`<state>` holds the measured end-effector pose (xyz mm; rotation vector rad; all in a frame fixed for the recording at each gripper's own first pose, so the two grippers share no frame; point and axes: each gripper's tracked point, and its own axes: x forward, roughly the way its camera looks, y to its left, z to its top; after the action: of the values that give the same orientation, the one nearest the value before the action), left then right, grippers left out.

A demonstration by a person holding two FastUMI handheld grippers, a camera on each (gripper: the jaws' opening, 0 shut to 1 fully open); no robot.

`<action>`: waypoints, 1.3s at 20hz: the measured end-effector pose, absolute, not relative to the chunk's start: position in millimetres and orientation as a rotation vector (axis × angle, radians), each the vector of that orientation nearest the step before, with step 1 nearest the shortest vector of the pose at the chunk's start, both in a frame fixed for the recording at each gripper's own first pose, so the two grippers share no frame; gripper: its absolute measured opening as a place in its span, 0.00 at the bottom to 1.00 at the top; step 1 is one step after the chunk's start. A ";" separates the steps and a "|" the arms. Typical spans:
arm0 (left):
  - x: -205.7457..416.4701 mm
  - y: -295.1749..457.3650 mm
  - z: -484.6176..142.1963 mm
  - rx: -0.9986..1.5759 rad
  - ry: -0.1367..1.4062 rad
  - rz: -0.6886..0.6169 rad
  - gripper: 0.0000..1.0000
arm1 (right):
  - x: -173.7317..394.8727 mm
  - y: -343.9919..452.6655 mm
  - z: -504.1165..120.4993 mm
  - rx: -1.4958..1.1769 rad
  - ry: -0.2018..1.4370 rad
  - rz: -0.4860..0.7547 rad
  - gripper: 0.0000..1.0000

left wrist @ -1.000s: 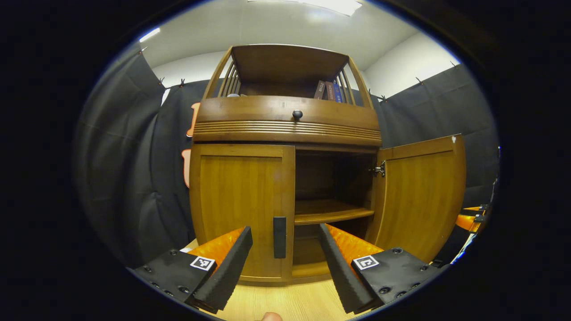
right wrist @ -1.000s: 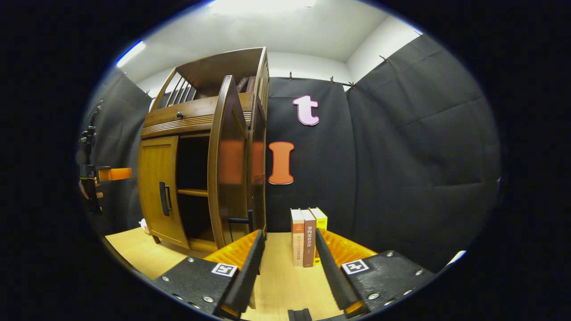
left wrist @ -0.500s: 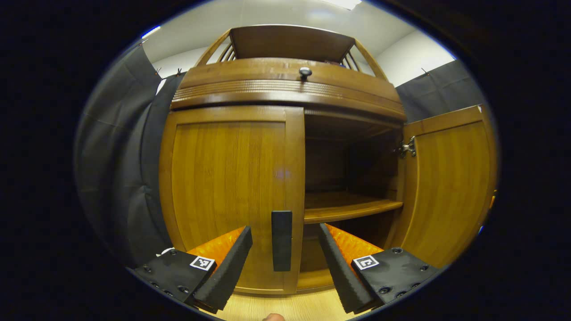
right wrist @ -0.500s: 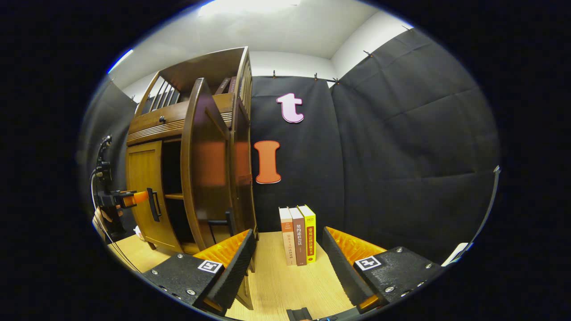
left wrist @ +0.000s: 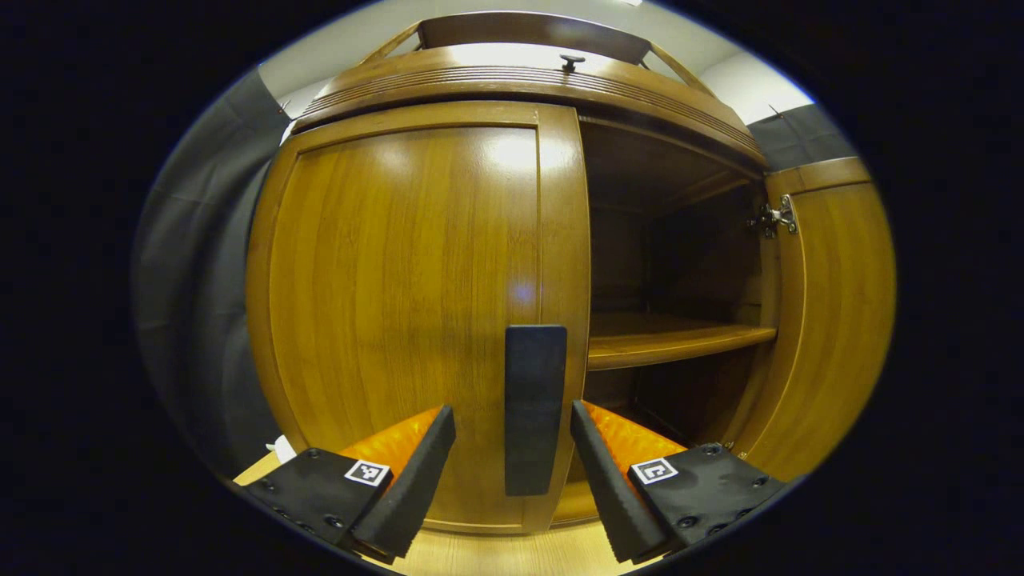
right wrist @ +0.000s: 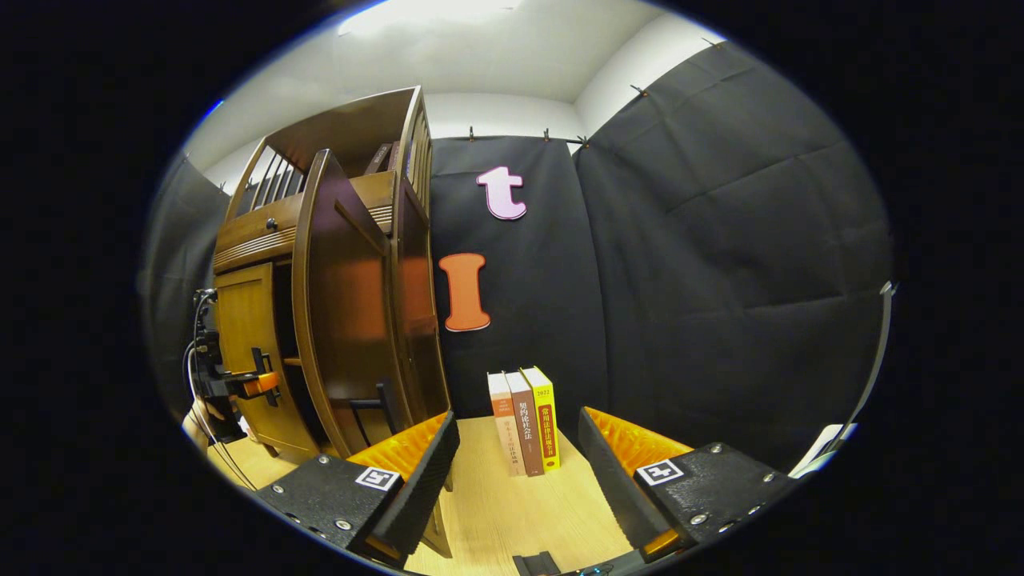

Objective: Open the right door of the double-door shoe cabinet with the right hand, and open the left door with the left hand.

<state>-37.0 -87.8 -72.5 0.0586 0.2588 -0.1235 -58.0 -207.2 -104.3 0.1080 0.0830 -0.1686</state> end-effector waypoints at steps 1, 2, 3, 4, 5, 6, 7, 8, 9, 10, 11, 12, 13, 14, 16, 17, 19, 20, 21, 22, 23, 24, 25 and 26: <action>-35.7 -87.5 -71.0 0.059 0.255 -0.121 0.92 | -56.2 -206.9 -104.2 0.115 0.083 -0.170 0.92; -32.8 -86.7 -71.4 0.064 0.254 -0.113 0.87 | -56.3 -207.2 -104.4 0.119 0.085 -0.171 0.92; -31.5 -86.2 -72.7 0.071 0.257 -0.109 0.81 | -56.7 -206.4 -104.4 0.121 0.086 -0.171 0.92; -29.6 -89.0 -76.4 0.064 0.268 -0.120 0.76 | -58.4 -206.6 -104.3 0.121 0.087 -0.174 0.92; -24.1 -95.1 -79.8 0.047 0.276 -0.134 0.70 | -58.4 -207.2 -104.1 0.118 0.086 -0.178 0.92; -22.3 -95.3 -83.3 0.034 0.279 -0.143 0.65 | -58.8 -207.7 -102.3 0.110 0.085 -0.183 0.92; -21.3 -99.4 -85.2 0.014 0.283 -0.152 0.57 | -59.8 -209.0 -101.4 0.100 0.082 -0.191 0.92; -24.9 -97.8 -86.1 0.006 0.284 -0.152 0.48 | -63.0 -209.7 -99.7 0.088 0.081 -0.198 0.92; -23.8 -97.6 -84.3 0.008 0.278 -0.154 0.46 | -63.7 -210.0 -98.6 0.076 0.080 -0.202 0.92; -24.7 -97.4 -86.2 0.014 0.278 -0.165 0.43 | -65.1 -209.7 -96.7 0.067 0.080 -0.201 0.92; -27.3 -96.3 -85.9 0.011 0.280 -0.170 0.43 | -66.0 -209.1 -94.9 0.059 0.077 -0.200 0.92; -23.9 -97.8 -85.6 0.006 0.281 -0.172 0.41 | -67.3 -209.1 -94.3 0.052 0.077 -0.201 0.92; -25.4 -96.6 -86.8 0.017 0.295 -0.171 0.38 | -67.0 -209.1 -93.9 0.046 0.078 -0.202 0.92; -24.6 -96.3 -87.6 0.027 0.297 -0.171 0.36 | -67.8 -209.2 -94.1 0.042 0.081 -0.200 0.92; -29.7 -92.5 -85.6 0.038 0.301 -0.181 0.31 | -69.3 -206.9 -94.2 0.029 0.086 -0.197 0.92; -32.0 -94.9 -84.9 0.027 0.301 -0.191 0.28 | -69.2 -206.3 -95.8 0.019 0.091 -0.200 0.92; -41.7 -96.9 -83.9 0.024 0.303 -0.217 0.26 | -67.6 -201.8 -96.9 0.007 0.097 -0.203 0.92; -50.0 -94.7 -82.1 0.020 0.306 -0.230 0.26 | -67.6 -196.6 -95.3 0.007 0.099 -0.198 0.92; -58.7 -92.8 -79.4 0.012 0.309 -0.246 0.26 | -67.4 -190.8 -94.6 0.007 0.098 -0.192 0.92; -67.6 -91.0 -77.0 -0.001 0.312 -0.262 0.26 | -67.2 -186.3 -92.5 0.007 0.094 -0.185 0.92; -75.2 -89.0 -74.6 -0.011 0.315 -0.277 0.26 | -66.8 -182.9 -91.0 0.005 0.092 -0.184 0.92; -82.7 -87.7 -72.6 -0.019 0.319 -0.291 0.26 | -66.6 -180.9 -90.2 0.003 0.089 -0.183 0.92; -91.1 -85.0 -70.1 -0.023 0.320 -0.302 0.27 | -66.7 -178.0 -88.5 0.000 0.087 -0.183 0.92; -99.0 -82.2 -67.0 -0.022 0.320 -0.311 0.26 | -67.3 -175.4 -86.8 0.001 0.085 -0.183 0.92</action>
<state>-99.0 -82.2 -67.0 -0.0220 0.3200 -0.3107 -67.3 -175.4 -86.8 0.0008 0.0845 -0.1835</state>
